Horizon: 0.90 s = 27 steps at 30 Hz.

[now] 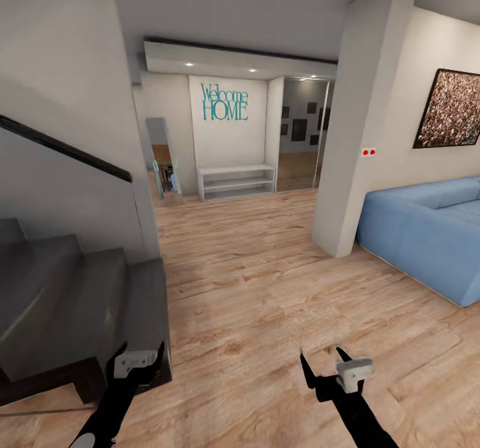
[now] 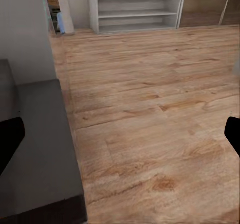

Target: Put the three can of soda from the living room inside the tash can in the kitchen.

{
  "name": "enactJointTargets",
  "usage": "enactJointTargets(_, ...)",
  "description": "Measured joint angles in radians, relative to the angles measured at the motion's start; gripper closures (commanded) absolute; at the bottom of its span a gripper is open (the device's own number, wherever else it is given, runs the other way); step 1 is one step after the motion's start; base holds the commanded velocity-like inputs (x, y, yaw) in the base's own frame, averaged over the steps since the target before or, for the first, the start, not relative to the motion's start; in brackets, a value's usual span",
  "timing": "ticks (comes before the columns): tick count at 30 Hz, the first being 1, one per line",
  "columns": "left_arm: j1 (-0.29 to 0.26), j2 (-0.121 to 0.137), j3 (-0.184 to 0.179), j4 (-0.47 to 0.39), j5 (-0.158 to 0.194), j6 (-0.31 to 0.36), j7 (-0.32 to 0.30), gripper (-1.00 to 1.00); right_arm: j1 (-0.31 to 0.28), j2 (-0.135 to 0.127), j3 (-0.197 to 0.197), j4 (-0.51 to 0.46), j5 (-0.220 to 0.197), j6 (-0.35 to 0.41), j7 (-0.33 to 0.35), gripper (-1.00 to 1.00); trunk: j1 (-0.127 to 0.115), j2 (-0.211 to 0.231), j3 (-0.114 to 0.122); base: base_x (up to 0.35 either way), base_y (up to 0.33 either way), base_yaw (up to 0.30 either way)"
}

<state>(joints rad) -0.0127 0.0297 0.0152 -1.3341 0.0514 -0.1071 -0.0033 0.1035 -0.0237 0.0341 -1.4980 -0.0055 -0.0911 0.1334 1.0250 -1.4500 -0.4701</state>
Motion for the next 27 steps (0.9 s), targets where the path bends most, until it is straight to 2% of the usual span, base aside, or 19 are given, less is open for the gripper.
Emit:
enactJointTargets(3, -0.001, 0.000, 0.000, 0.061, -0.001, -0.029, 0.000, -1.00, 0.049, 0.001, -0.002, 0.001, -0.001, -0.043, -0.002, -1.00, 0.000, 0.000, 0.000, 0.000, 0.000, 0.000)
enactJointTargets(6, -0.002, 0.000, -0.001, 0.098, 0.001, -0.040, 0.000, -1.00, 0.066, -0.002, -0.008, 0.016, -0.003, -0.059, -0.003, -1.00, 0.000, 0.000, 0.000, 0.000, 0.000, 0.000)
enactJointTargets(7, -0.002, -0.001, -0.001, 0.115, 0.002, -0.045, 0.001, -1.00, 0.072, -0.004, -0.021, 0.040, -0.004, -0.067, -0.003, -1.00, 0.000, 0.000, 0.000, 0.000, 0.000, 0.000)
enactJointTargets(8, -0.002, -0.002, 0.000, 0.143, -0.005, -0.050, 0.001, -1.00, 0.079, -0.005, -0.051, 0.106, -0.005, -0.075, -0.003, -1.00, 0.000, 0.000, 0.000, 0.000, 0.000, 0.000)
enactJointTargets(12, -0.003, -0.002, 0.000, 0.174, -0.002, -0.057, 0.002, -1.00, 0.077, -0.001, -0.061, 0.146, -0.005, -0.077, -0.004, -1.00, 0.000, 0.000, 0.000, 0.000, 0.000, 0.000)
enactJointTargets(19, -0.003, -0.004, -0.002, 0.298, -0.006, -0.083, 0.006, -1.00, 0.075, 0.004, -0.067, 0.175, -0.005, -0.087, -0.004, -1.00, 0.000, 0.000, 0.000, 0.000, 0.000, 0.000)
enactJointTargets(27, -0.003, -0.006, -0.008, 0.345, -0.008, -0.103, 0.010, -1.00, 0.075, 0.005, -0.079, 0.180, -0.006, -0.095, -0.005, -1.00, 0.000, 0.000, 0.000, 0.000, 0.000, 0.000)
